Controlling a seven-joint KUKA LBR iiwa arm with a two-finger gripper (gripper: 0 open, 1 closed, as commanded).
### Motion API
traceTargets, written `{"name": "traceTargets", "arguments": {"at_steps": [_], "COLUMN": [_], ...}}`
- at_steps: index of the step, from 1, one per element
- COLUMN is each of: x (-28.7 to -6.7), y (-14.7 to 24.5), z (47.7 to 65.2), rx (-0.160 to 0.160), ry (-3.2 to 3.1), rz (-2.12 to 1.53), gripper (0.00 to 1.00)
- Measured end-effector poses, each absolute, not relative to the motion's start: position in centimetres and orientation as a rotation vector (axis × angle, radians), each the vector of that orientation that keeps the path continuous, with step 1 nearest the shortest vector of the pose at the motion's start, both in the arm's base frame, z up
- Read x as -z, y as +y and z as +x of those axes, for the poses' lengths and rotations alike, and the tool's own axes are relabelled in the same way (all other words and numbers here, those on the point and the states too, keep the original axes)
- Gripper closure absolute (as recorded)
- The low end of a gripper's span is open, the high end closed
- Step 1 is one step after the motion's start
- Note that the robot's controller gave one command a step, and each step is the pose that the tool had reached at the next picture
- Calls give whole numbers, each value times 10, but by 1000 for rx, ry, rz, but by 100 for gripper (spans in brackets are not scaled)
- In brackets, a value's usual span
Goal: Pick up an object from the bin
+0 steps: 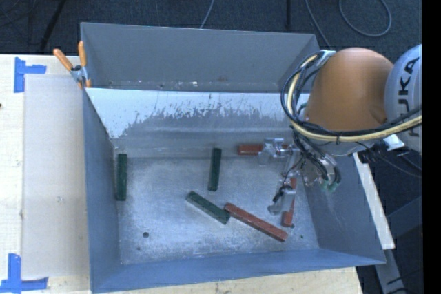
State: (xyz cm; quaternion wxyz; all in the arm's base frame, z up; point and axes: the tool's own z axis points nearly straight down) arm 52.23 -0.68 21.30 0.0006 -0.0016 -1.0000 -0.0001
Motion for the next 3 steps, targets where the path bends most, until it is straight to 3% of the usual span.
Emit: {"name": "traceTargets", "arguments": {"at_steps": [1,2,3], "x": [-66,-69,-201], "y": [-9,-9,15], "z": [488,490,516], "rx": [1,0,2], "ry": [-3131,-3138,-3148], "rz": [-96,-94,-132], "gripper": [0,100,100]}}
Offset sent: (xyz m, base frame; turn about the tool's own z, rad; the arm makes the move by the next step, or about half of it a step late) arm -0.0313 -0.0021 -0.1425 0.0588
